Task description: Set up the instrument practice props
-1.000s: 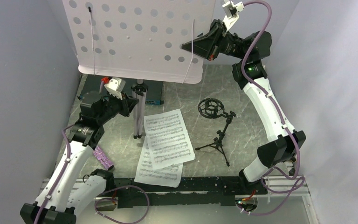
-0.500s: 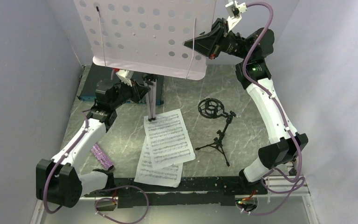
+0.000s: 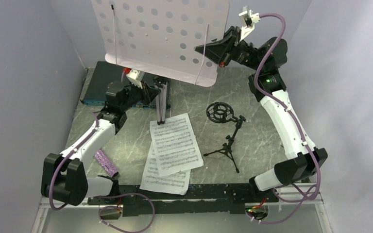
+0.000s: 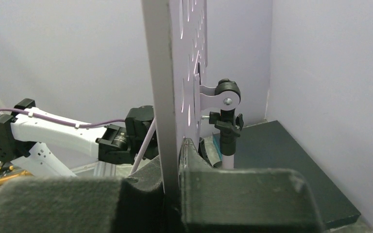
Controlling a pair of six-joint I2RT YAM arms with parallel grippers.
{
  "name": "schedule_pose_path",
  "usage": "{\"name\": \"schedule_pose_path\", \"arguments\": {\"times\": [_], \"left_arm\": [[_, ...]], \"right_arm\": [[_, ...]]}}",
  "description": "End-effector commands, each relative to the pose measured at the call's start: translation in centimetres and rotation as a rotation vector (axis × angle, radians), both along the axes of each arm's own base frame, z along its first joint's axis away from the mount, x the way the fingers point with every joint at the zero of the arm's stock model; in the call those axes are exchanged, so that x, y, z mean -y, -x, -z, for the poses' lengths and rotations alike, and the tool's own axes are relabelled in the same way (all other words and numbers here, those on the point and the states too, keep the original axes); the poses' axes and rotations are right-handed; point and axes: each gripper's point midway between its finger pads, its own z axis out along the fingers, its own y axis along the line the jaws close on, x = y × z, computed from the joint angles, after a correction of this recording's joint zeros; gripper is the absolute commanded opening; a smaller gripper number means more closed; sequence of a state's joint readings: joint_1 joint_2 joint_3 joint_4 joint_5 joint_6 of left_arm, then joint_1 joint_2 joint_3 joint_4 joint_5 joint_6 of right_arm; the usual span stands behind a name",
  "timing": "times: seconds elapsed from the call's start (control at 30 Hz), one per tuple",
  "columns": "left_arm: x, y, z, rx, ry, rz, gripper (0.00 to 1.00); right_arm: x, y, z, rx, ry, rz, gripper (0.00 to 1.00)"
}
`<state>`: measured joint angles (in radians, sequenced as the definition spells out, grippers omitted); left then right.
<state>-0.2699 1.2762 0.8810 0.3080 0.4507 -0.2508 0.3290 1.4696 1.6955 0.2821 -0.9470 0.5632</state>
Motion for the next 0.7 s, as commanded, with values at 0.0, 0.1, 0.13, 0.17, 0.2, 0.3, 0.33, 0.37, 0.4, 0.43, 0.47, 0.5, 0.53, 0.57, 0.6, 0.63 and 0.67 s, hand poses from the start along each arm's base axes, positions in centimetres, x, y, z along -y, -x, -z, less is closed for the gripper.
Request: {"name": "schedule_pose_path", "arguments": {"times": [0.0,0.1,0.13,0.17,0.2,0.3,0.33,0.37,0.4,0.43,0.47,0.5,0.53,0.57,0.6,0.63,0.67], "left_arm": [[-1.5,-1.5,-6.1,0.138,0.128,-0.119,0.03],[-1.8,-1.3,-5.5,0.126,0.115,-0.135,0.03],[-1.8,-1.2,-5.3,0.12,0.112,-0.137,0.03],[-1.9,-1.1,-5.3,0.118,0.11,-0.138,0.03],[-1.8,-1.0,-5.1,0.114,0.108,-0.135,0.03],[-1.8,-0.7,-5.1,0.115,0.099,-0.131,0.03],[-1.8,-0.6,-5.2,0.115,0.098,-0.132,0.03],[-1.9,-0.6,-5.3,0.12,0.1,-0.133,0.03],[-1.9,-0.5,-5.2,0.118,0.103,-0.133,0.03],[-1.9,-0.4,-5.3,0.121,0.105,-0.131,0.03],[-1.9,-0.3,-5.4,0.122,0.107,-0.128,0.03],[-1.8,-0.2,-5.4,0.123,0.108,-0.124,0.03],[-1.8,-0.2,-5.4,0.121,0.106,-0.12,0.03],[-1.6,-0.2,-5.4,0.119,0.105,-0.115,0.03],[-1.6,-0.1,-5.4,0.121,0.103,-0.11,0.03],[-1.5,-0.1,-5.4,0.122,0.101,-0.108,0.03],[-1.5,0.0,-5.4,0.122,0.101,-0.106,0.03]], "right_arm": [[0.9,4.7,-3.2,0.124,-0.036,-0.031,0.0],[0.9,4.1,-1.9,0.088,-0.028,-0.008,0.0],[0.9,3.9,-1.6,0.08,-0.025,0.004,0.02],[0.9,3.7,-1.3,0.073,-0.023,0.017,0.06],[1.1,3.6,-1.2,0.065,-0.025,0.026,0.09],[1.2,3.8,-0.9,0.059,-0.027,0.034,0.16],[1.2,3.9,-1.0,0.061,-0.027,0.033,0.17],[1.2,3.9,-0.9,0.061,-0.025,0.034,0.19],[1.2,3.9,-1.0,0.062,-0.024,0.032,0.21],[1.2,3.9,-1.0,0.058,-0.021,0.03,0.25],[1.1,3.9,-0.9,0.057,-0.021,0.026,0.28],[1.1,4.0,-0.9,0.057,-0.022,0.023,0.32],[1.1,4.0,-0.8,0.055,-0.022,0.02,0.36],[1.1,3.9,-0.6,0.053,-0.02,0.023,0.38],[1.1,3.8,-0.5,0.05,-0.019,0.025,0.4],[1.1,3.6,-0.4,0.046,-0.017,0.029,0.41],[1.0,3.5,-0.3,0.045,-0.013,0.03,0.41]]}}
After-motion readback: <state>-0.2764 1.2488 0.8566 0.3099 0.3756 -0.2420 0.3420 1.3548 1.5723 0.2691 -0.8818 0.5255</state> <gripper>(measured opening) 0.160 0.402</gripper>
